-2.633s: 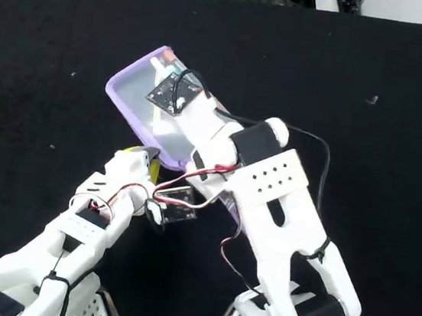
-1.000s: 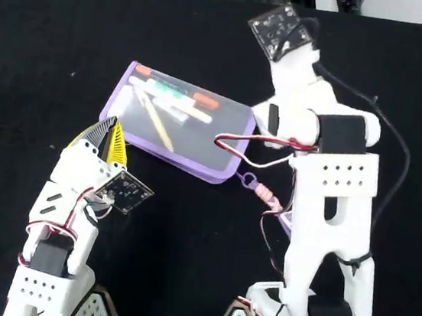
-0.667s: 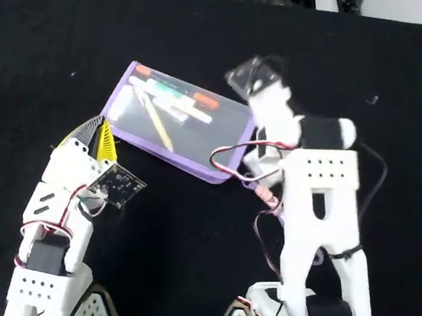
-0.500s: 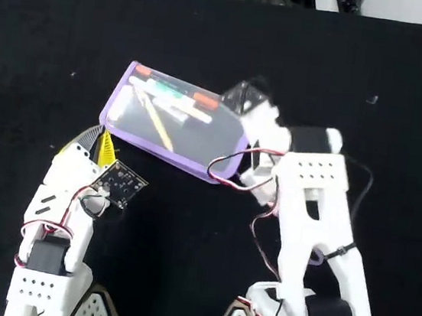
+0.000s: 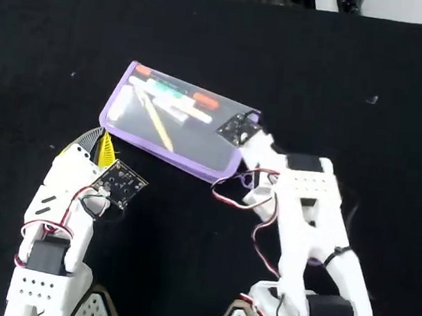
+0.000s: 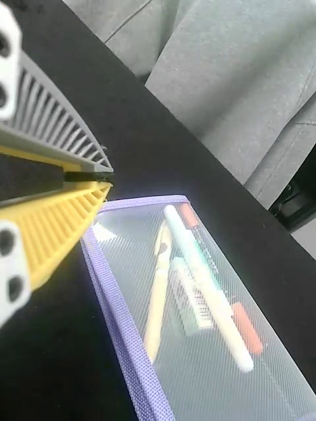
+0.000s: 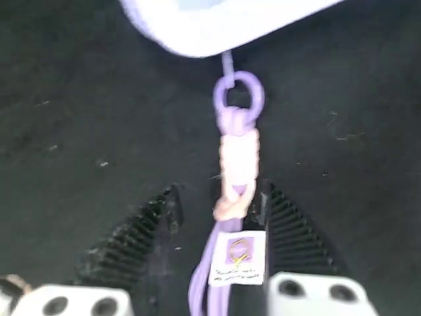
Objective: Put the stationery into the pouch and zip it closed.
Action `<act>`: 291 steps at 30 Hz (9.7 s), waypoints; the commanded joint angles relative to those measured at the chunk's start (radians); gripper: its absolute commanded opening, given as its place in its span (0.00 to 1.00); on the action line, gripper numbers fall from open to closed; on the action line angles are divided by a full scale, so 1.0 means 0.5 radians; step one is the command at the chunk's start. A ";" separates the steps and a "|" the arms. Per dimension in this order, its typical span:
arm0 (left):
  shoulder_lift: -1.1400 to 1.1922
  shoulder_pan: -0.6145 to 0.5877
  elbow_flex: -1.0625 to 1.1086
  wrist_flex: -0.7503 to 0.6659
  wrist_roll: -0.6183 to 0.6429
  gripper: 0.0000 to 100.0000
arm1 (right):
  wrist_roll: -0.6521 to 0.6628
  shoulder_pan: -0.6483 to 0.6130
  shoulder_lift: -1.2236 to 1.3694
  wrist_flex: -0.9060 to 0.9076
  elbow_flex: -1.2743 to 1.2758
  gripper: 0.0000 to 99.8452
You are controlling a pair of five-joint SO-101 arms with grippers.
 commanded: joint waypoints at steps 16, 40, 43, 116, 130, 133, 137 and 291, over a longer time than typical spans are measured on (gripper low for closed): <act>0.015 -0.005 0.032 0.009 0.025 0.03 | 0.123 0.218 0.717 -0.264 -0.425 0.02; 0.000 0.474 0.032 0.181 0.178 0.22 | -0.147 -0.310 -0.305 0.859 -1.293 0.01; 0.000 0.477 0.032 0.178 0.071 0.22 | -0.199 -0.390 -0.315 0.964 -1.422 0.01; 0.549 0.704 0.041 -0.868 0.009 0.22 | -0.562 -0.924 -0.152 1.356 -2.150 0.01; 1.191 0.713 0.029 -1.559 0.009 0.06 | -0.555 -0.918 -0.152 1.344 -2.153 0.01; 1.215 0.704 0.026 -1.562 0.009 0.05 | -0.555 -0.905 -0.152 1.341 -2.153 0.01; 1.227 0.698 0.026 -1.556 0.009 0.03 | -0.555 -0.743 -0.140 1.267 -2.153 0.01; -0.083 -0.704 -0.339 1.442 1.037 0.03 | -0.651 -0.163 -2.487 0.368 0.290 0.01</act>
